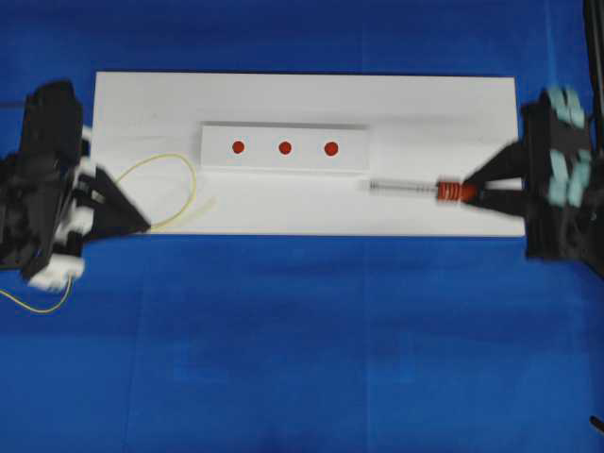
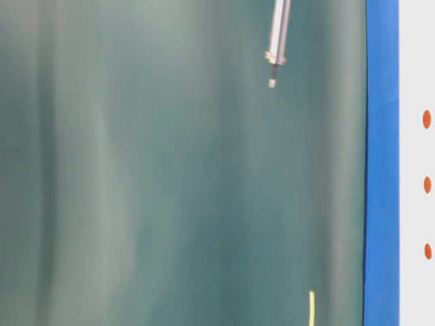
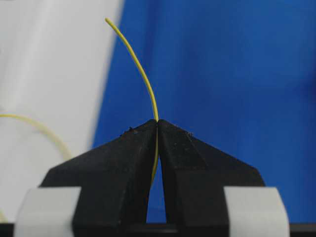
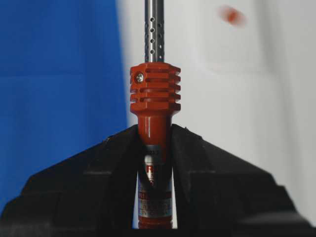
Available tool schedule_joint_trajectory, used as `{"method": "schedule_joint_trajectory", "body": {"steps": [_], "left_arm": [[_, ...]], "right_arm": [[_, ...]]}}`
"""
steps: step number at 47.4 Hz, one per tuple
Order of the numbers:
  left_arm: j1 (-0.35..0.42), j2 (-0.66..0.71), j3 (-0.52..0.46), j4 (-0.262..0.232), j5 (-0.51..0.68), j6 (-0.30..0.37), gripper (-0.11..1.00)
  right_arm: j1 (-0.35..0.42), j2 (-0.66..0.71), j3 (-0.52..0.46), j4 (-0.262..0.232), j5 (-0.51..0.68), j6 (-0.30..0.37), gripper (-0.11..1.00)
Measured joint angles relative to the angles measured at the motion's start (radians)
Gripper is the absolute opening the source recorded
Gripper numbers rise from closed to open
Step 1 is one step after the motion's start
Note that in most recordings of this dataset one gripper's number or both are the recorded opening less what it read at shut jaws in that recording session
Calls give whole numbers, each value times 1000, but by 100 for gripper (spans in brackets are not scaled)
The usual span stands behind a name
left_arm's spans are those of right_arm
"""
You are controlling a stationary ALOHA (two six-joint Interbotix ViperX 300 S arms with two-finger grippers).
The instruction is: Touch the tip of the soldering iron to the tip of the solder at the mark.
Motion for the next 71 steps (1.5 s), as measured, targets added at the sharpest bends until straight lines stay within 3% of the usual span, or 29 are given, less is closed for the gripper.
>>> {"method": "schedule_joint_trajectory", "body": {"steps": [9, 19, 36, 49, 53, 58, 61, 65, 71], "left_arm": [[-158, 60, 6, 0, -97, -57, 1], [-265, 259, 28, 2, -310, -84, 1], [-284, 597, 31, -3, -517, -89, 1], [-284, 690, 28, -3, -557, -89, 2], [-284, 692, 25, -3, -557, -89, 11], [-285, 696, 17, -3, -557, -87, 34], [-287, 695, 9, -2, -557, -86, 51], [-288, 695, 0, -3, -549, -83, 68], [-287, 673, -21, -3, -492, -74, 72]], "right_arm": [[175, 87, 0, 0, -95, 49, 6], [258, 273, -2, 0, -196, 77, 6], [276, 577, -3, 6, -426, 77, 6], [278, 713, -3, 64, -537, 74, 6], [282, 716, -3, 84, -545, 74, 6], [287, 718, -3, 107, -546, 74, 7], [290, 716, -5, 118, -546, 75, 14], [291, 719, -8, 126, -545, 77, 34], [296, 709, -20, 127, -531, 67, 74]]}}
